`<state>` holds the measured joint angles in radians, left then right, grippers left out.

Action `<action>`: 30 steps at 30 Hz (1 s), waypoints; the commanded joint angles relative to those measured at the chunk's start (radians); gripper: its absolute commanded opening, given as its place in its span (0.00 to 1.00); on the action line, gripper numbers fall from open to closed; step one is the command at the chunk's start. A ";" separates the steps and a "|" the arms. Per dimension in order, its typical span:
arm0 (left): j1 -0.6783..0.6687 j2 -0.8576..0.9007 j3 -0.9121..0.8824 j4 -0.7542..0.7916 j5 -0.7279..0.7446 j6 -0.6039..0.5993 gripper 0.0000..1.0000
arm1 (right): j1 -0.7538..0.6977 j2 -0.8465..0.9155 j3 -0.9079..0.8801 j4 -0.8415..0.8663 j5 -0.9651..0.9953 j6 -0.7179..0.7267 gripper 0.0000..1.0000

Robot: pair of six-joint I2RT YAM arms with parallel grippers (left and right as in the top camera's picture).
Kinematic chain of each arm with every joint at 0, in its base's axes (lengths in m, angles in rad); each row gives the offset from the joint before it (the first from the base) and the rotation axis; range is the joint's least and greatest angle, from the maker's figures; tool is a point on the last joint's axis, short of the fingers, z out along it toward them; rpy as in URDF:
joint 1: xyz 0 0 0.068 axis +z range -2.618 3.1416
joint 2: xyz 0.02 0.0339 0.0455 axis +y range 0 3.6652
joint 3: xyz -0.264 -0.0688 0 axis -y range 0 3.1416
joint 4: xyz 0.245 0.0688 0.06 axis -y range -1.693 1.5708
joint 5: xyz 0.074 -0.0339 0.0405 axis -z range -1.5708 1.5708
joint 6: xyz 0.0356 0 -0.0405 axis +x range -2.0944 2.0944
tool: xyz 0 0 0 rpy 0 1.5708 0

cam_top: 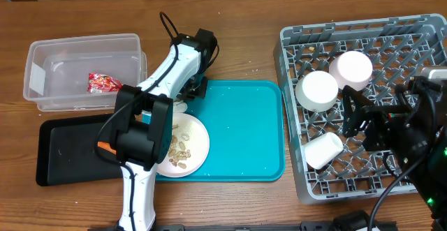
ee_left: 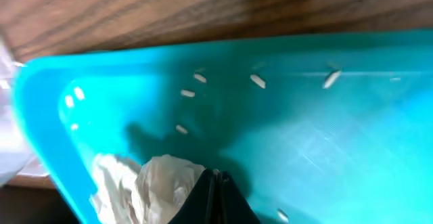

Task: Sort waste into correct bins and load items into the dishwasher
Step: 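Grasp the crumpled white tissue with the left gripper, then drop the white tissue into the clear plastic bin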

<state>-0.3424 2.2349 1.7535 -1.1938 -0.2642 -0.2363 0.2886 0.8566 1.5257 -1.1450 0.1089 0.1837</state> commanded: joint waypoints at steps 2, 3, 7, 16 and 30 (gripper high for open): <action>0.003 -0.162 0.132 -0.032 0.018 -0.025 0.04 | 0.002 -0.003 0.006 0.005 0.005 0.003 1.00; 0.004 -0.193 0.156 -0.034 0.018 -0.026 0.04 | 0.002 -0.003 0.006 0.005 0.005 0.003 1.00; 0.045 -0.303 0.201 -0.034 -0.011 -0.026 0.04 | 0.002 -0.003 0.006 0.005 0.005 0.002 1.00; 0.333 -0.327 0.190 -0.040 -0.040 -0.048 0.19 | 0.002 -0.003 0.006 0.005 0.005 0.002 1.00; 0.293 -0.389 0.281 -0.214 0.255 0.121 0.68 | 0.002 -0.003 0.006 0.005 0.005 0.002 1.00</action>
<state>0.0467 1.9240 1.9911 -1.3739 -0.0723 -0.1661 0.2886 0.8566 1.5257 -1.1446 0.1085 0.1833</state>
